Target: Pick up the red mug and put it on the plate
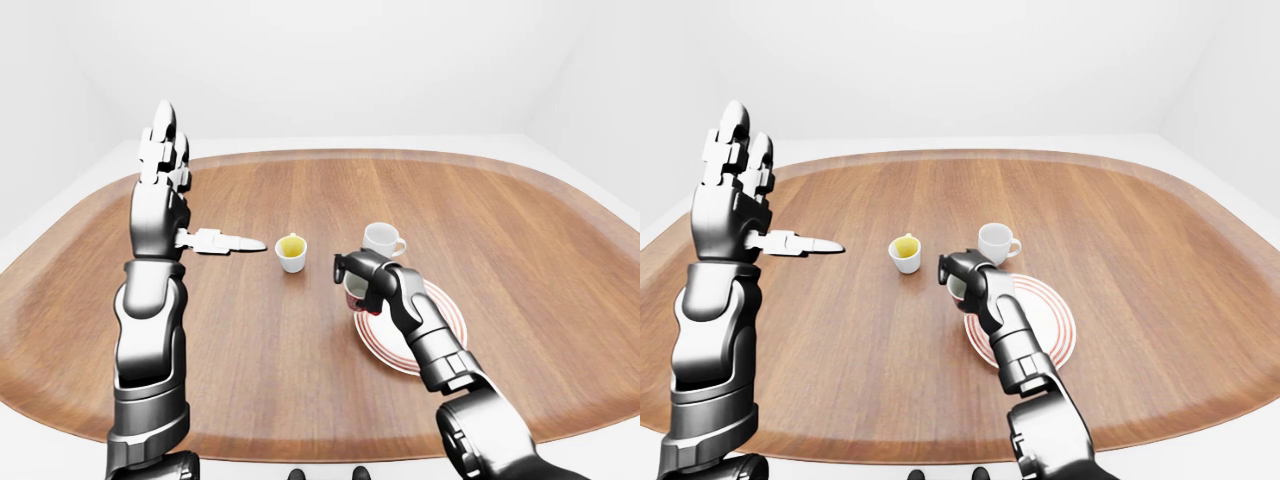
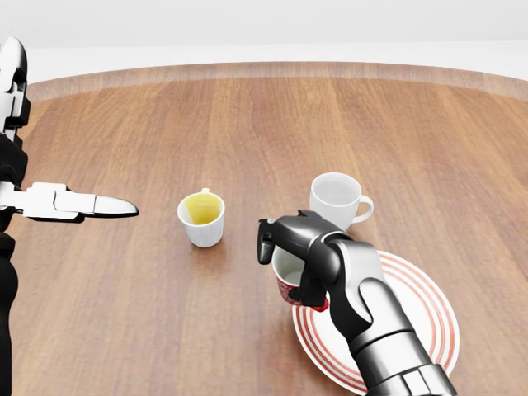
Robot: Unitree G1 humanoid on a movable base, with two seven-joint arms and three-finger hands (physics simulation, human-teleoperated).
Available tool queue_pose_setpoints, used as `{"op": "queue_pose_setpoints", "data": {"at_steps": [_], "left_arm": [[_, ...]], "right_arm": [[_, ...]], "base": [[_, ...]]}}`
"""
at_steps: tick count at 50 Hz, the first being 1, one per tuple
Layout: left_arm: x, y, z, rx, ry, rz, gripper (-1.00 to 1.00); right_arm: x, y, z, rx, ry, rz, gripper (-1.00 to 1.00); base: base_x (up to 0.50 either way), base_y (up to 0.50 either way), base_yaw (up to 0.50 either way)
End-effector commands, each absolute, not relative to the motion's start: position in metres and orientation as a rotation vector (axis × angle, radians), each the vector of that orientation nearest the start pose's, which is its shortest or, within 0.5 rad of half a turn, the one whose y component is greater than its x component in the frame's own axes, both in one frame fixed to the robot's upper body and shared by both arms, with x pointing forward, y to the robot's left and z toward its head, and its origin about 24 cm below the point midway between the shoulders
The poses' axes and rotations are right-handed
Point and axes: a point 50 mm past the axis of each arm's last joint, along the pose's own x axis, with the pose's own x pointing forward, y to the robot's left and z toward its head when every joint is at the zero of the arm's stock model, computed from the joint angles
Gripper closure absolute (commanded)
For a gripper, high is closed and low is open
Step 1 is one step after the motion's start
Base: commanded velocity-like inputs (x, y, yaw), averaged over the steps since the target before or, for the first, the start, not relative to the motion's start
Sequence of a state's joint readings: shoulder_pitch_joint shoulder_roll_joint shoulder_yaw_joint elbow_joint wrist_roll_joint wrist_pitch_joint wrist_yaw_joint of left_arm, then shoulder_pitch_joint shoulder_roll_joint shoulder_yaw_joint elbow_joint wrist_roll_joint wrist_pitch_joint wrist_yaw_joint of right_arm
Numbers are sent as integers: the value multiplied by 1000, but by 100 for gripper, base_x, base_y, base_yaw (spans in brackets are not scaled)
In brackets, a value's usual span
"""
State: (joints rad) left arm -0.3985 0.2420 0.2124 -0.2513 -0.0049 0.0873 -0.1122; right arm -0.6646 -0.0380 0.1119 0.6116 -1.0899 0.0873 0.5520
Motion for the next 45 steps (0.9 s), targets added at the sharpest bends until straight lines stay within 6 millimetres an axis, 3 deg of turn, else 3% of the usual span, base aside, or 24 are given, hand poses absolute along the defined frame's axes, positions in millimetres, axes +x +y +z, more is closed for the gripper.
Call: {"op": "queue_pose_setpoints", "data": {"at_steps": [1,45], "left_arm": [[289,197,210,236,-563,17,-100],[288,192,210,246,-570,7,-100]], "right_arm": [[354,-102,65,-1255,283,585,100],[342,-163,40,-1214,408,460,100]], "base": [[0,0,0],[0,0,0]]}}
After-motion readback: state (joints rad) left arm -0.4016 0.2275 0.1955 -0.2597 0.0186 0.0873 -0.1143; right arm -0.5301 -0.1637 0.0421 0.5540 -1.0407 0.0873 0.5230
